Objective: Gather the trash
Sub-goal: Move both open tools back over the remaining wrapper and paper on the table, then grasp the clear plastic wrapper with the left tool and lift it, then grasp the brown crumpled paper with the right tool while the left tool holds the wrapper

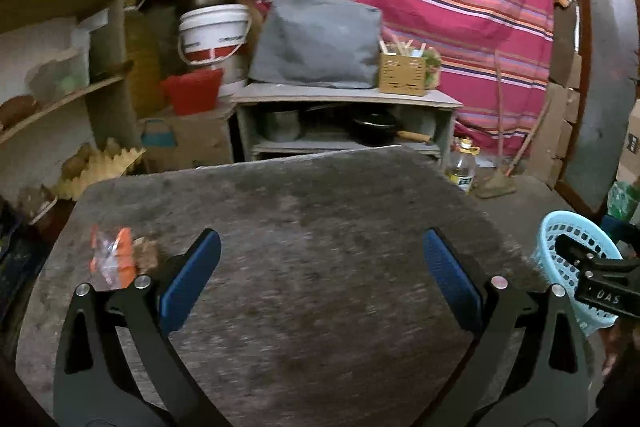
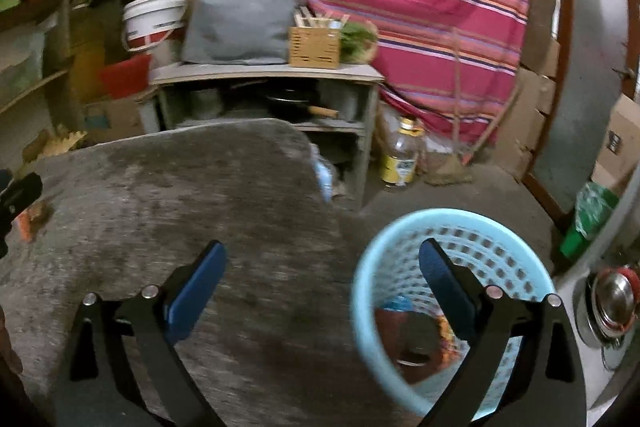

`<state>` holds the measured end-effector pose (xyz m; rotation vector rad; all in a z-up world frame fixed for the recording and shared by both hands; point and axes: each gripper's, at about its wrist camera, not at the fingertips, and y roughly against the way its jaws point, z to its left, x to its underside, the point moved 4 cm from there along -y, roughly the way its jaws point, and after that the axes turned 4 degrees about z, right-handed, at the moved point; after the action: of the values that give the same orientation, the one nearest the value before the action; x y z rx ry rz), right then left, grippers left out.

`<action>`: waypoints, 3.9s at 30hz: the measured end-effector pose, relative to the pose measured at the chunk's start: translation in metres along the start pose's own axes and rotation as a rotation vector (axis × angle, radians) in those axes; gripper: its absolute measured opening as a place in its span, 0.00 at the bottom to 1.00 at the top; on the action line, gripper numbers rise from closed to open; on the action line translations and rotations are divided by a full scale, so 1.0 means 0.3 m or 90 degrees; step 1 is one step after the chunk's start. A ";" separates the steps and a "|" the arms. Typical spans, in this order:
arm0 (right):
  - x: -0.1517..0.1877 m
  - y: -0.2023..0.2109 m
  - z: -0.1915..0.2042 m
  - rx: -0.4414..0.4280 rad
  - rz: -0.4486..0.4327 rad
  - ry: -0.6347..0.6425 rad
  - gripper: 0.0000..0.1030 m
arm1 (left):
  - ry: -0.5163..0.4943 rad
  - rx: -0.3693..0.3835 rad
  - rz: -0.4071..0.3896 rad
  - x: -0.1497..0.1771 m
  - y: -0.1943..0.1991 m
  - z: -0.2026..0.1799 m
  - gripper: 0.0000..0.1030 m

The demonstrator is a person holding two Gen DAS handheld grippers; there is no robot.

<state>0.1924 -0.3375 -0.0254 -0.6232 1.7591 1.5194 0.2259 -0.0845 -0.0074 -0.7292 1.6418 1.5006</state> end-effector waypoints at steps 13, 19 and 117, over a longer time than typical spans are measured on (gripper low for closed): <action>-0.012 -0.109 0.269 -0.068 0.034 0.006 0.94 | 0.018 -0.099 0.035 0.065 -0.032 0.372 0.95; -0.008 -0.166 0.368 -0.082 0.056 0.020 0.95 | 0.033 -0.110 0.058 0.098 -0.051 0.487 0.95; -0.051 -0.214 1.367 -0.269 0.092 0.236 0.35 | 0.136 -0.133 0.080 0.121 -0.052 1.120 0.12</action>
<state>0.3346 0.0500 -0.0734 -1.0633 1.7855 2.0030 0.2749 0.2482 -0.0460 -0.9432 1.7306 1.7531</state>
